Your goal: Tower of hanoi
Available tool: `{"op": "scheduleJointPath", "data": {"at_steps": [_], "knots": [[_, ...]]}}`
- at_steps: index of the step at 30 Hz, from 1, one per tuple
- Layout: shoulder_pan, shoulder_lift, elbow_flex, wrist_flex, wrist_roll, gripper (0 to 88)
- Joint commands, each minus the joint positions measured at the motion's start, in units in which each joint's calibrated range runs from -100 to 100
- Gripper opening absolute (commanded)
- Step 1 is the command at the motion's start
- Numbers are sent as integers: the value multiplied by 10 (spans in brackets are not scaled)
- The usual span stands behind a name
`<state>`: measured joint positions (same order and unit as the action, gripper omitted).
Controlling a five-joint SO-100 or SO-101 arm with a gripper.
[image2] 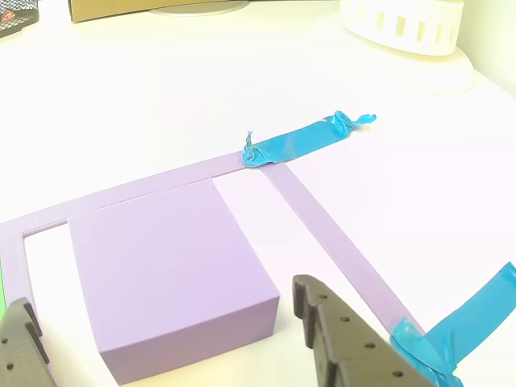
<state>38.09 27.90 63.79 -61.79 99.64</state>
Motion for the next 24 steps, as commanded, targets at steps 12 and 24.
{"op": "scheduleJointPath", "data": {"at_steps": [12,24], "knots": [[-11,4,-15,-17,4,300],[-24,14,-31,-19,4,265]]}}
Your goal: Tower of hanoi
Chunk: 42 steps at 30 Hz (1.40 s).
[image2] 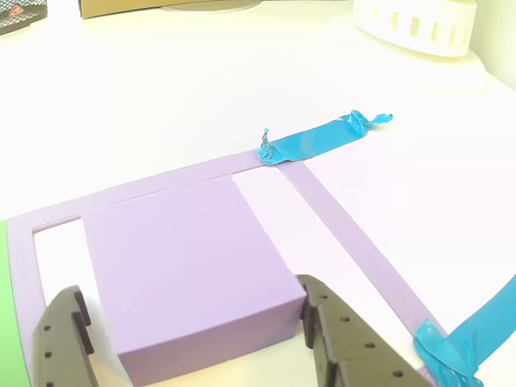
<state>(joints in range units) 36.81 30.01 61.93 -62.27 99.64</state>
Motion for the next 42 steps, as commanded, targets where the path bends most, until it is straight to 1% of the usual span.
{"op": "scheduleJointPath", "data": {"at_steps": [1,11,20,25,29,33,38,42], "knots": [[-12,-7,-12,-15,4,259],[-24,-6,-12,-15,4,190],[-32,-23,-7,-2,4,163],[-39,-64,4,32,4,155],[-41,-127,18,84,4,152],[-45,-211,24,164,4,149],[-55,-326,14,283,4,153],[-61,-419,-8,404,4,144]]}}
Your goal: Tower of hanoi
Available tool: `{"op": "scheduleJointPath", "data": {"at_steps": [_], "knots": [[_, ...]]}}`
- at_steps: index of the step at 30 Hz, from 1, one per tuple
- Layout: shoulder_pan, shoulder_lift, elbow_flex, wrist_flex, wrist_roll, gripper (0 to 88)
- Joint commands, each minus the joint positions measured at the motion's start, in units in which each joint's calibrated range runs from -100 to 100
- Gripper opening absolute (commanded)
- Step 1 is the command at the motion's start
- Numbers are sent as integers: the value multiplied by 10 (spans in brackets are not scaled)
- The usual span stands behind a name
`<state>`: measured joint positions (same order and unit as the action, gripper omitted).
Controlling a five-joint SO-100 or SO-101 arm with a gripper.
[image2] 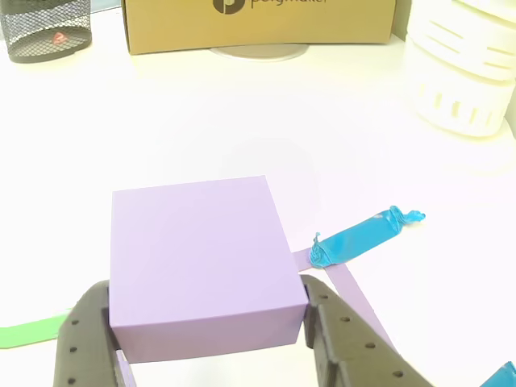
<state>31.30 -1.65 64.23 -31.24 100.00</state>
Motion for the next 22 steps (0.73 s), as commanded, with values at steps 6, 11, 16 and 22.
{"op": "scheduleJointPath", "data": {"at_steps": [6,11,16,22], "knots": [[-12,-234,-111,338,0,138],[-31,-311,-299,629,0,136],[-71,-317,-535,877,0,133],[-148,-317,-760,1099,0,131]]}}
